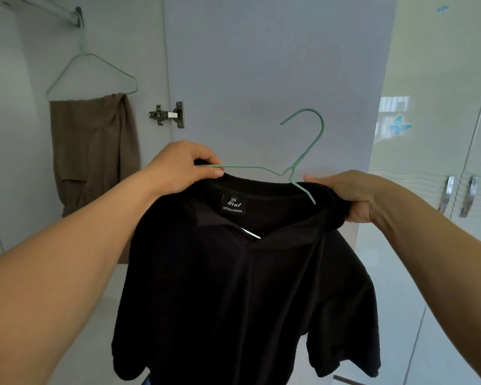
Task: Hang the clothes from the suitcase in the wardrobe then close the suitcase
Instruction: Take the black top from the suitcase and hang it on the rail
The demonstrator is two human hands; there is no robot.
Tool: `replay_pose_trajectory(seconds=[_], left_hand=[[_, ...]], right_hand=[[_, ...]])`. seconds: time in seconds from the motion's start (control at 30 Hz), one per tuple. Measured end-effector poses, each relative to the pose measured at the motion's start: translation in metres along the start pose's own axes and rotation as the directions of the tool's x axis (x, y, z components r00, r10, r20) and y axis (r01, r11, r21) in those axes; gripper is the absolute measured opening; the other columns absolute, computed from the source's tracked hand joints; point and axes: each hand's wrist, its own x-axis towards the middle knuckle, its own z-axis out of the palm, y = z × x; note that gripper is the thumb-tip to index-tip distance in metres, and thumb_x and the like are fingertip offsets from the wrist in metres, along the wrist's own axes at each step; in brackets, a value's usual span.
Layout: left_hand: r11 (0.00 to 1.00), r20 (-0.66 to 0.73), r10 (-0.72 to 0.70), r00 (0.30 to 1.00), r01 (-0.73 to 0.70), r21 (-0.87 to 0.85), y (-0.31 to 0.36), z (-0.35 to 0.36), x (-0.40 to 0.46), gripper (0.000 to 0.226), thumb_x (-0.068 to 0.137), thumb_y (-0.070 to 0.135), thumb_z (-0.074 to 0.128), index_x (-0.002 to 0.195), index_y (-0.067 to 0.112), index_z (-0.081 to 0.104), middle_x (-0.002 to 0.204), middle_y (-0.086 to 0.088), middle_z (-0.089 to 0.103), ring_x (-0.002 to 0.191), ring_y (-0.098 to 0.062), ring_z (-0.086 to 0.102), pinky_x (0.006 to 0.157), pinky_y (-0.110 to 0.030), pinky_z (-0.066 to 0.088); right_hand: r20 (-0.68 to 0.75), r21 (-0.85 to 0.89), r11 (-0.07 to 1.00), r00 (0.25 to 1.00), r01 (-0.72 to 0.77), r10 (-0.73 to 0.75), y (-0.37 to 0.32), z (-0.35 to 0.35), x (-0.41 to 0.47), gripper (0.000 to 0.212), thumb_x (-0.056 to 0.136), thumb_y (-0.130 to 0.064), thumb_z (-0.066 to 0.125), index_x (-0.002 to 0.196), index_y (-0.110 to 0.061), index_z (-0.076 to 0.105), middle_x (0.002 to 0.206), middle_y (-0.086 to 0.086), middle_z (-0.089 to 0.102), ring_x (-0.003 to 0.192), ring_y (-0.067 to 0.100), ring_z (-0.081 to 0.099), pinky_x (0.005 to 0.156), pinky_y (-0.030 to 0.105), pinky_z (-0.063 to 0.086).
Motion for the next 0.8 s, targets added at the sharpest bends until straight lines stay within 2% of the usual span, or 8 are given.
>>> replay_pose_trajectory(seconds=[0.13,0.2,0.27,0.4,0.47,0.57,0.7,0.8], left_hand=[[0.999,0.014,-0.045,0.999,0.045,-0.026,-0.002,-0.005,-0.007,0.013,0.082,0.030,0.072,0.094,0.025,0.073,0.088,0.013,0.068,0.086,-0.002,0.058,0.073,-0.008,0.038],[0.995,-0.025,-0.075,0.997,0.074,-0.064,-0.002,-0.005,-0.010,0.014,0.081,0.029,0.072,0.094,0.023,0.073,0.087,0.012,0.068,0.085,-0.003,0.059,0.077,-0.013,0.041],[0.993,-0.091,-0.102,0.991,0.097,-0.064,-0.003,-0.004,-0.012,0.014,0.081,0.029,0.073,0.093,0.023,0.074,0.089,0.010,0.068,0.090,-0.008,0.060,0.084,-0.022,0.044],[0.982,-0.169,-0.164,0.972,0.145,-0.122,-0.006,-0.014,-0.017,0.009,0.078,0.027,0.076,0.086,0.025,0.073,0.084,0.009,0.067,0.090,-0.012,0.060,0.087,-0.028,0.045],[0.975,-0.153,-0.186,0.971,0.163,-0.150,-0.007,-0.024,-0.018,0.016,0.074,0.020,0.079,0.088,0.025,0.072,0.088,0.007,0.069,0.092,-0.010,0.062,0.089,-0.025,0.046],[0.966,-0.134,-0.253,0.958,0.257,0.017,-0.016,-0.035,-0.019,0.029,0.071,0.016,0.082,0.098,0.021,0.071,0.097,0.003,0.069,0.094,-0.013,0.063,0.085,-0.026,0.048],[0.835,-0.302,-0.402,0.864,0.482,0.266,-0.030,-0.059,-0.015,0.032,0.074,0.031,0.079,0.097,0.013,0.065,0.097,-0.002,0.064,0.087,-0.020,0.062,0.073,-0.033,0.052],[0.887,-0.361,-0.394,0.845,0.452,0.090,-0.031,-0.086,0.003,0.009,0.078,0.009,0.068,0.084,0.007,0.062,0.083,-0.008,0.067,0.063,-0.022,0.064,0.057,-0.030,0.050]], right_hand=[[0.125,-0.125,0.992,0.992,-0.009,0.025,0.005,-0.008,-0.005,0.009,0.086,-0.001,0.060,0.085,0.002,0.068,0.074,0.012,0.067,0.059,0.017,0.064,0.052,0.024,0.056],[0.122,-0.297,0.954,0.993,0.043,-0.007,0.009,-0.010,-0.004,0.016,0.088,0.005,0.054,0.097,0.002,0.067,0.082,0.010,0.063,0.068,0.015,0.059,0.068,0.028,0.057],[0.145,-0.371,0.910,0.980,0.184,-0.139,0.009,-0.009,-0.005,0.012,0.092,-0.007,0.057,0.091,-0.008,0.069,0.080,0.000,0.067,0.073,0.010,0.061,0.087,0.033,0.052],[0.305,-0.402,0.794,0.884,0.456,-0.353,0.003,0.006,-0.020,0.032,0.089,-0.047,0.052,0.092,-0.021,0.069,0.078,-0.011,0.069,0.076,0.005,0.064,0.074,0.023,0.047],[0.201,-0.505,0.668,0.827,0.546,-0.524,0.004,0.016,-0.015,0.028,0.092,-0.040,0.055,0.080,-0.018,0.068,0.071,-0.005,0.067,0.067,0.010,0.062,0.066,0.024,0.045],[-0.040,-0.476,0.664,0.740,0.577,-0.672,0.000,0.030,-0.005,0.031,0.093,-0.037,0.056,0.072,-0.015,0.065,0.060,-0.002,0.062,0.059,0.012,0.056,0.059,0.028,0.042],[-0.040,-0.615,0.506,0.616,0.605,-0.786,-0.018,0.053,0.005,0.033,0.094,-0.038,0.052,0.082,-0.011,0.065,0.073,0.009,0.066,0.071,0.022,0.062,0.064,0.030,0.044],[0.015,-0.665,0.347,0.476,0.662,-0.880,-0.049,0.093,0.009,0.020,0.095,-0.034,0.051,0.091,-0.019,0.064,0.076,-0.007,0.063,0.072,0.011,0.056,0.059,0.011,0.036]])
